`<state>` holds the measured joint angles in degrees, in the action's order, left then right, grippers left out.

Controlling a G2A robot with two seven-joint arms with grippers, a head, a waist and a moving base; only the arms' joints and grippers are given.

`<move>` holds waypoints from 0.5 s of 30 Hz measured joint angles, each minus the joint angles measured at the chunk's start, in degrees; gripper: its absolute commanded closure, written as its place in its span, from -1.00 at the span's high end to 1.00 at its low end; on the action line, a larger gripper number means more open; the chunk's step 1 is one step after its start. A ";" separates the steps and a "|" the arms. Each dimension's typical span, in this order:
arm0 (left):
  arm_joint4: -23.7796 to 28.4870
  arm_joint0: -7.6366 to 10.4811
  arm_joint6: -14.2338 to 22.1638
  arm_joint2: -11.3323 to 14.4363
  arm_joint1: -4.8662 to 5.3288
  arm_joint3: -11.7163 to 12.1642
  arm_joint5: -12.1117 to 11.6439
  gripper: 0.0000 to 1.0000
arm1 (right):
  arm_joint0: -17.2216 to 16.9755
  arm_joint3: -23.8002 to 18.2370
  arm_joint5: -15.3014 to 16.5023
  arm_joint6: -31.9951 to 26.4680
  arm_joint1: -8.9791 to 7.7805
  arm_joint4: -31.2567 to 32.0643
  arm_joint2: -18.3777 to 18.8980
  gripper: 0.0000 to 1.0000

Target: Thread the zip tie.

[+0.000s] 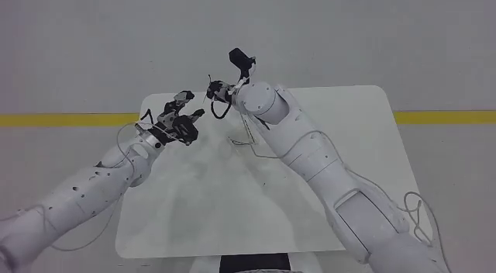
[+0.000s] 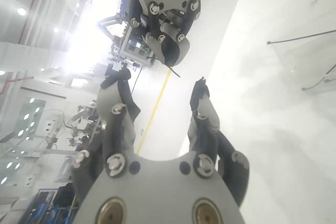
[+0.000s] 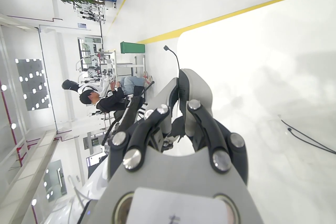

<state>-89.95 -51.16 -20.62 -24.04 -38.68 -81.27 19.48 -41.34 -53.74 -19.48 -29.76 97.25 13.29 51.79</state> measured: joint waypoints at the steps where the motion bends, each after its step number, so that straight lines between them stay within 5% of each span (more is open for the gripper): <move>1: 0.00 0.21 0.01 0.26 0.03 0.01 0.00 -0.14 | -0.05 -0.11 0.00 -0.09 0.00 0.00 0.02 -1.00; 15: 0.00 2.22 0.61 2.39 0.17 -0.03 0.00 -0.38 | -0.30 -0.65 0.22 -1.41 0.23 -0.51 0.07 -1.00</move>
<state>-89.95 -48.94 -20.01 -21.65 -38.51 -81.30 19.48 -41.64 -54.39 -19.26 -31.17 97.48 12.77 51.86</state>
